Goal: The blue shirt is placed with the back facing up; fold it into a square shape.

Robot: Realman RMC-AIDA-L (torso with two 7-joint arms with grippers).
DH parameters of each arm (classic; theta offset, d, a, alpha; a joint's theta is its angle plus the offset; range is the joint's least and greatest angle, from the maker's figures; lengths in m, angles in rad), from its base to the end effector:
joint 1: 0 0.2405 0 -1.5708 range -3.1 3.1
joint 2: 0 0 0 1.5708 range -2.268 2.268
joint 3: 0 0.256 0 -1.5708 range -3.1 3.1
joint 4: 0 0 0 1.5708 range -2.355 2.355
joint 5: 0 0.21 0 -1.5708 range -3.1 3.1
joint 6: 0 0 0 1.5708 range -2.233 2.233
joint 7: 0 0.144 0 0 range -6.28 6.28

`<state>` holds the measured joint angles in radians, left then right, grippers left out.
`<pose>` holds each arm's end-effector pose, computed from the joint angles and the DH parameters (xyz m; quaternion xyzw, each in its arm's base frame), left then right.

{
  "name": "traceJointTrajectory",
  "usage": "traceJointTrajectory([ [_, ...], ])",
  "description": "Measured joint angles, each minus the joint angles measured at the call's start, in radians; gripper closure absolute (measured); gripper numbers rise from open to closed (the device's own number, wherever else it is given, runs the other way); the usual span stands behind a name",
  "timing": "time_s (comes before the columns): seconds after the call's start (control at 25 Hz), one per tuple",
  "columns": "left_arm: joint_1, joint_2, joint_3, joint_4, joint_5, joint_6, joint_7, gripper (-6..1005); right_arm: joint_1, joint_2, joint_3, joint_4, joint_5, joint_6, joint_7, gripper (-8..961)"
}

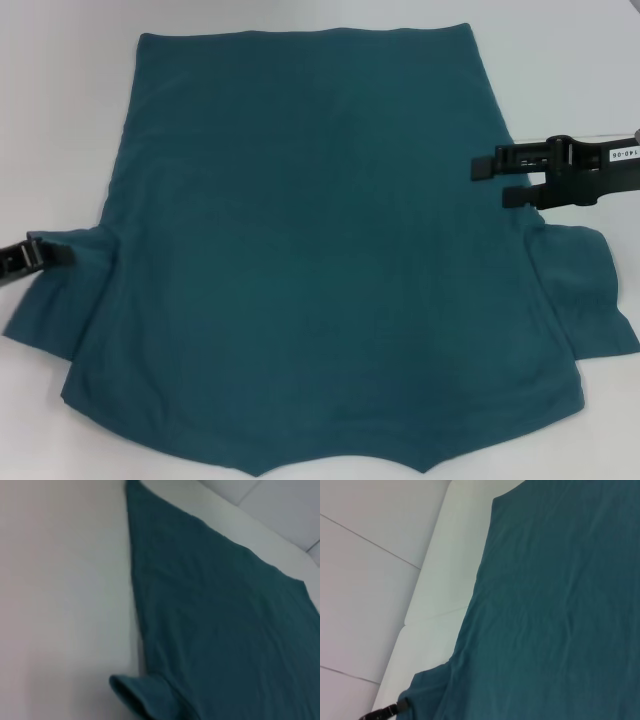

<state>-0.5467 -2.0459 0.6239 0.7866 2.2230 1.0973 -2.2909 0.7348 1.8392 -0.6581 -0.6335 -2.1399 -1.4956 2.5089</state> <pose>-0.3198 0.3873 0.0574 -0.7223 -0.5867 -0.1983 0.3076 0.2471 0.4086 0.0941 -0.7555 0.6126 0.2052 0.1086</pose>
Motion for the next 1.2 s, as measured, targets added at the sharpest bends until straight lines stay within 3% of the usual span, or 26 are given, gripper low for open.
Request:
traceJointTrajectory([
  [0.44, -0.045, 0.012, 0.004, 0.095, 0.214, -0.045, -0.061, 995, 0.000, 0.004, 0.000, 0.001, 0.000, 0.002, 0.001, 28],
  [0.76, -0.069, 0.021, 0.005, 0.103, 0.249, -0.050, -0.080, 994, -0.001, 0.004, -0.006, 0.009, 0.000, 0.003, -0.001, 28],
  [1.2, -0.117, 0.011, 0.010, 0.128, 0.249, 0.139, -0.279, 995, -0.002, 0.008, -0.009, 0.013, 0.000, 0.004, -0.002, 29],
])
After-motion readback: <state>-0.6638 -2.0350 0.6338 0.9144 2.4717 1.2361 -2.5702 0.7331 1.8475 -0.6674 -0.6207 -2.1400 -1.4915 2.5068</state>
